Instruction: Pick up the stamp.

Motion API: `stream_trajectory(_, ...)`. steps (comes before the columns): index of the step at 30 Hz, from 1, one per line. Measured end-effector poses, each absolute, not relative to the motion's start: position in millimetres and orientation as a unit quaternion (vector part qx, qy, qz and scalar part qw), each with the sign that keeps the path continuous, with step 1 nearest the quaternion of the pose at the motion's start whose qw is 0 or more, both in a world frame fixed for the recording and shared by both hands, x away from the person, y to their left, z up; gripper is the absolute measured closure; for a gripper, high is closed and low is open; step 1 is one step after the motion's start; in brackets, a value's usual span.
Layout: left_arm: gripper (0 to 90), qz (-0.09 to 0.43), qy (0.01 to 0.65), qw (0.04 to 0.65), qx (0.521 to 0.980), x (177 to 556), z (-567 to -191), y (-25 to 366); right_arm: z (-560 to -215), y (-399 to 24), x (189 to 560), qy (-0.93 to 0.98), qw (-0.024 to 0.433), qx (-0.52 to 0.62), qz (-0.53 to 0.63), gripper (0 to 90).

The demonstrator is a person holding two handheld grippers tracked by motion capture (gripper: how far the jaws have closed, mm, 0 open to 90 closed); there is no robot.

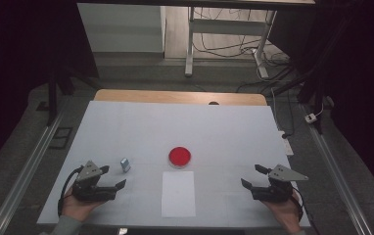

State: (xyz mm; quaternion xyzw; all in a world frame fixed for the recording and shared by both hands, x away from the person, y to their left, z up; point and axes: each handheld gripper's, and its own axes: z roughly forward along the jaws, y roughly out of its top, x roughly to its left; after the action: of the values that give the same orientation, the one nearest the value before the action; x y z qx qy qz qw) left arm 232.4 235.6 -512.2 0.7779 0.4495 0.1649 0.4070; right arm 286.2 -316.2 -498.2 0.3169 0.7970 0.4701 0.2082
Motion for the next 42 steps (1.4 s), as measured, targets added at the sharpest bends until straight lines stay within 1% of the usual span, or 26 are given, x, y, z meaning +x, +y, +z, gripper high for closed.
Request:
stream_trajectory(6, 17.6, 0.165, 0.446, 0.413, 0.777, 232.2, -512.3, 239.2, -495.1, -315.2, 285.8, 0.794, 0.219, 0.321, 0.467, 23.4)
stream_trajectory(16, 17.5, 0.162, 0.440, 0.413, 0.781, 231.1, -514.1, 237.2, -495.5, -313.4, 287.5, 0.793, 0.225, 0.322, 0.465, 24.3)
stream_trajectory(30, 18.4, 0.165, 0.450, 0.421, 0.770, 234.6, -504.5, 242.5, -495.8, -310.6, 283.0, 0.794, 0.223, 0.315, 0.469, 25.4)
stream_trajectory(42, 20.2, 0.160, 0.441, 0.413, 0.781, 249.6, -496.0, 235.4, -498.1, -304.2, 283.6, 0.804, 0.218, 0.310, 0.459, 25.6)
